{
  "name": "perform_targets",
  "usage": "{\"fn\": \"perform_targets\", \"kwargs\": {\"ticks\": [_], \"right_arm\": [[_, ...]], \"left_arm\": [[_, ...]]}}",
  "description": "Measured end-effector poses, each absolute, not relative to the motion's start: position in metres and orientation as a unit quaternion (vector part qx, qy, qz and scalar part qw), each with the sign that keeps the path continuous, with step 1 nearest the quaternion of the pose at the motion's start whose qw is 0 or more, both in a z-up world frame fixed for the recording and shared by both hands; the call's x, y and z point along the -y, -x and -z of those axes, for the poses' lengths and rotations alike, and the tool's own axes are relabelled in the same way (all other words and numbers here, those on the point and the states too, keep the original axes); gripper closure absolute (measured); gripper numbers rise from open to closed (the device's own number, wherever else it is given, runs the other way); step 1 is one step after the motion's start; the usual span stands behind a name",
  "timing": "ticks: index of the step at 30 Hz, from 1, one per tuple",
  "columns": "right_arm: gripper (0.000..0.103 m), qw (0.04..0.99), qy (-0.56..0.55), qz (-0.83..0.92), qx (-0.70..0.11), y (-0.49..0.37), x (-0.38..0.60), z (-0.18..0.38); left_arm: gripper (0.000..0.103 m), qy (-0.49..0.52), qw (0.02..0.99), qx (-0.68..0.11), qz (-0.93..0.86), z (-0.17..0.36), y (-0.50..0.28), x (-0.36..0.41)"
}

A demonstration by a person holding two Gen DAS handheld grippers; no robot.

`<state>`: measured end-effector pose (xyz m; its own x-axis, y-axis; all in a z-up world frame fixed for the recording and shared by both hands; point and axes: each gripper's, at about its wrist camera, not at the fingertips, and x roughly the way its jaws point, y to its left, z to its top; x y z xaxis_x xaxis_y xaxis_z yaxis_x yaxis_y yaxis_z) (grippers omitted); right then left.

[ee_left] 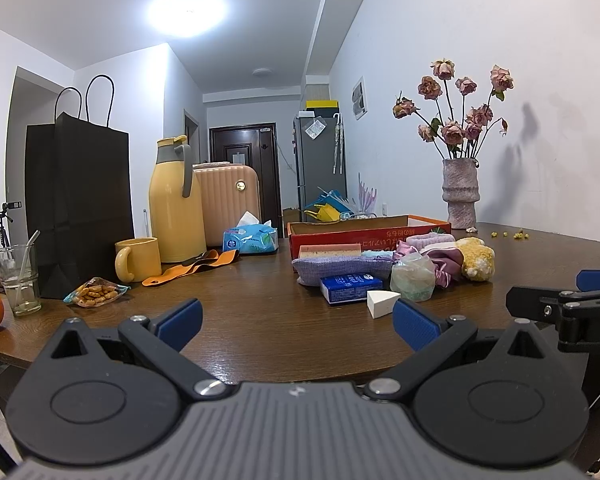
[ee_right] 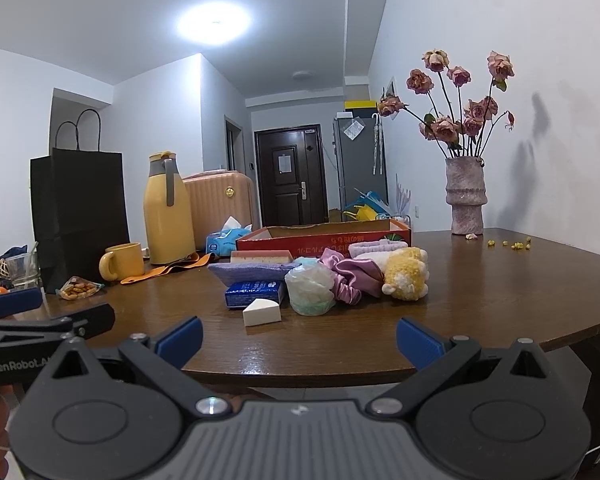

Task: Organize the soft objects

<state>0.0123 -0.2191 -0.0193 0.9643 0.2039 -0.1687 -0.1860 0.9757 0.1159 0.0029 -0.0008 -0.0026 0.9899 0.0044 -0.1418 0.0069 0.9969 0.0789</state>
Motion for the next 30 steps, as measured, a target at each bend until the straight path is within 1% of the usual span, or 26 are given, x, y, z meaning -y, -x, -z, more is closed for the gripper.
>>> {"fn": "perform_targets", "kwargs": {"ticks": [18,25,30], "right_arm": [[0.0,0.99,-0.049,-0.101,-0.091,-0.013,0.22,0.019],[0.0,0.989,-0.048,-0.096,-0.101,-0.019,0.219,0.023],[0.0,0.989,-0.04,-0.089,-0.107,-0.036,0.221,0.029]], "left_arm": [[0.0,-0.036,0.997,-0.07,-0.005,0.0,-0.005,-0.003],[0.0,-0.033,0.996,-0.081,-0.01,0.003,-0.018,-0.008],[0.0,-0.057,0.994,-0.089,-0.008,0.009,-0.039,-0.011]]}}
